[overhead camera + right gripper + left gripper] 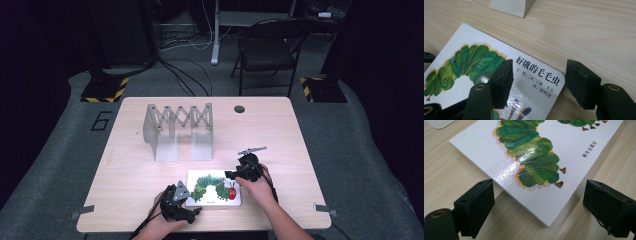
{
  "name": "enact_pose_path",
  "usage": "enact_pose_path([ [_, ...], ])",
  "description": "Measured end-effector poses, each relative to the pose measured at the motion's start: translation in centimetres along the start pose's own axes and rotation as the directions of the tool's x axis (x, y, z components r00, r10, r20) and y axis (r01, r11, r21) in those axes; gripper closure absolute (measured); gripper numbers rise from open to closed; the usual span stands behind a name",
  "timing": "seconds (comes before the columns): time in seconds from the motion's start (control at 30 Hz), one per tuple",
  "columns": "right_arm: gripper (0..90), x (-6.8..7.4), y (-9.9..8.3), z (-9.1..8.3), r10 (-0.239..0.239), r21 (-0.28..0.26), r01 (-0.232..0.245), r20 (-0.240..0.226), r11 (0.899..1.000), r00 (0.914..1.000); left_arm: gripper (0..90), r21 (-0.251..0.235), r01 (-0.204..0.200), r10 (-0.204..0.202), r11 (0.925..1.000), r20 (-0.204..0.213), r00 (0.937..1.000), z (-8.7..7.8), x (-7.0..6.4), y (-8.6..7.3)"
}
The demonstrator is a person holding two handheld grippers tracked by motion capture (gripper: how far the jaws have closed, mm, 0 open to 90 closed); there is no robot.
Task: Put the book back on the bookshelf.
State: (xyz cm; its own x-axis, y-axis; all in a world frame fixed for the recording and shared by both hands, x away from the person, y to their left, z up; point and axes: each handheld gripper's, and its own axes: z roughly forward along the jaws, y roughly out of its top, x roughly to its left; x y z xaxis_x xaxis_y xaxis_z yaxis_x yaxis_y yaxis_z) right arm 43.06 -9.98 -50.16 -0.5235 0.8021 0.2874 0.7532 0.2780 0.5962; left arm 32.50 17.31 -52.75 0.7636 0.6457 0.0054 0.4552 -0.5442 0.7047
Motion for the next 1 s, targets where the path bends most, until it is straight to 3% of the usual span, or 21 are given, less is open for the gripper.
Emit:
enact_pose_path([
  [0.37, 39.5, 0.0, 0.1, -0.4, 0.006, -0.017, -0.006, -0.006, 1.000, 1.0000, 7.9, 0.005, -0.002, 0.002, 1.0000, -0.009, 1.0000, 0.1, -0.1, 0.0],
  [0.4, 39.5, 0.2, 0.1, -0.5, 0.029, -0.007, -0.029, -0.007, 1.000, 0.9996, 7.9, 0.005, -0.002, 0.002, 1.0000, -0.009, 1.0000, 0.1, -0.1, 0.0],
  [0.47, 39.6, 0.1, 0.1, -0.5, 0.007, -0.021, -0.008, -0.007, 1.000, 0.9999, 7.8, 0.005, -0.002, 0.002, 1.0000, -0.009, 1.0000, 0.1, -0.1, 0.0],
  [0.67, 39.6, 0.1, 0.1, -0.6, 0.002, -0.029, -0.002, -0.010, 1.000, 1.0000, 6.9, 0.004, 0.001, -0.001, 1.0000, -0.012, 0.9999, 0.1, -0.2, 0.1],
  [0.87, 39.6, 0.3, 0.2, -1.0, 0.027, -0.026, -0.027, -0.015, 0.999, 0.9995, 6.2, 0.012, 0.009, -0.009, 0.9999, -0.008, 0.9999, 0.1, -0.2, 0.1],
  [1.0, 39.7, 0.3, 0.2, -1.2, 0.012, -0.043, -0.013, -0.022, 0.999, 0.9997, 5.6, 0.012, 0.015, -0.015, 0.9998, -0.017, 0.9997, 0.2, -0.3, 0.1],
])
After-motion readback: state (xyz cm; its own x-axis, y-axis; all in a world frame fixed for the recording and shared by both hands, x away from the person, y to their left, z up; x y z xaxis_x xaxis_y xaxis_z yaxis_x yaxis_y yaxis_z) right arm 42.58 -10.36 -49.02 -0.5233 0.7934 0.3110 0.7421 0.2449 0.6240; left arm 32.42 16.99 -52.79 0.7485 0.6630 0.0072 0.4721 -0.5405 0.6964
